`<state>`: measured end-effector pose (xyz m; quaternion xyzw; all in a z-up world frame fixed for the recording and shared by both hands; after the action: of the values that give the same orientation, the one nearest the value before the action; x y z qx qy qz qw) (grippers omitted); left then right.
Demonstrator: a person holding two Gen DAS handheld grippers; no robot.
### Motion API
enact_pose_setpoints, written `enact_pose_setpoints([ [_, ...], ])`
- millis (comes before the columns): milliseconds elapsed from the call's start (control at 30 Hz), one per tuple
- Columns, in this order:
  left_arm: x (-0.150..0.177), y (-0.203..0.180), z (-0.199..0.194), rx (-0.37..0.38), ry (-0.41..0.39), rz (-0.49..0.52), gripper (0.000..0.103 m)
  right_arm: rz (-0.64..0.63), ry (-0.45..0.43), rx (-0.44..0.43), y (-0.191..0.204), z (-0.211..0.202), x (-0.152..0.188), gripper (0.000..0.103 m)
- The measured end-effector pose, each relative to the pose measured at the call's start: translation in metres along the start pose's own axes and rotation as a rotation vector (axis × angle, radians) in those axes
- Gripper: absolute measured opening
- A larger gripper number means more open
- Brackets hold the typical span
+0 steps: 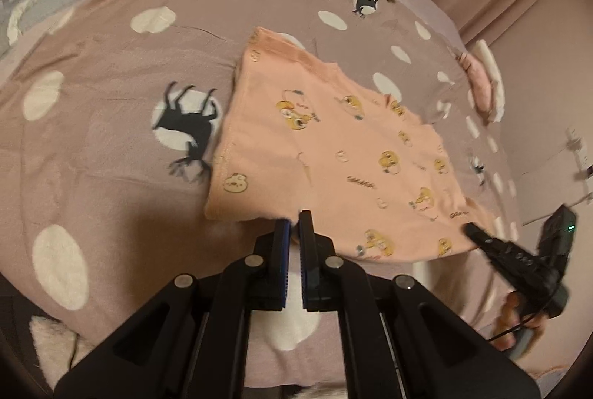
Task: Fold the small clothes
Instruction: 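Lay the onesie flat with both tools and open them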
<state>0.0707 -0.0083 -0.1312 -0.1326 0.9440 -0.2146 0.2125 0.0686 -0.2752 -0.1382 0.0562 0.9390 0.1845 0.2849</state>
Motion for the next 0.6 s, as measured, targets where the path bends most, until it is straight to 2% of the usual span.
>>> enact_pose_setpoints([
  [133, 0.006, 0.011, -0.005, -0.047, 0.0, 0.044, 0.003, -0.049, -0.002, 0.073, -0.01, -0.013, 0.01, 0.007],
  [300, 0.005, 0.023, -0.017, -0.096, -0.038, 0.076, 0.003, -0.033, 0.019, 0.125, -0.024, -0.019, 0.023, 0.007],
  [400, 0.003, 0.033, -0.022, -0.125, -0.047, 0.081, 0.003, -0.042, 0.024, 0.185, -0.033, -0.025, 0.028, 0.007],
  [533, 0.003, 0.042, -0.027, -0.158, -0.07, 0.084, 0.004, -0.02, 0.036, 0.185, -0.041, -0.031, 0.033, 0.007],
  [567, 0.003, 0.043, -0.027, -0.168, -0.075, 0.088, 0.006, -0.016, 0.037, 0.193, -0.043, -0.033, 0.034, 0.007],
  [600, 0.004, 0.044, -0.027, -0.175, -0.075, 0.097, 0.014, -0.015, 0.038, 0.198, -0.044, -0.034, 0.036, 0.007],
])
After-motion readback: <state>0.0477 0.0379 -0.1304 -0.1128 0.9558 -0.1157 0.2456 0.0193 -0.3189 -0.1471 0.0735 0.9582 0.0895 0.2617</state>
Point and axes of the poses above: each gripper's, at about its wrist camera, not at the fingertips, and z roughly the way its jaws point, y to its left, x to its underside, the point moved 7 cm from there along z, roughly the way its jaws point, and after that the axes turned 12 degrees about -z, right-handed, at the moved point
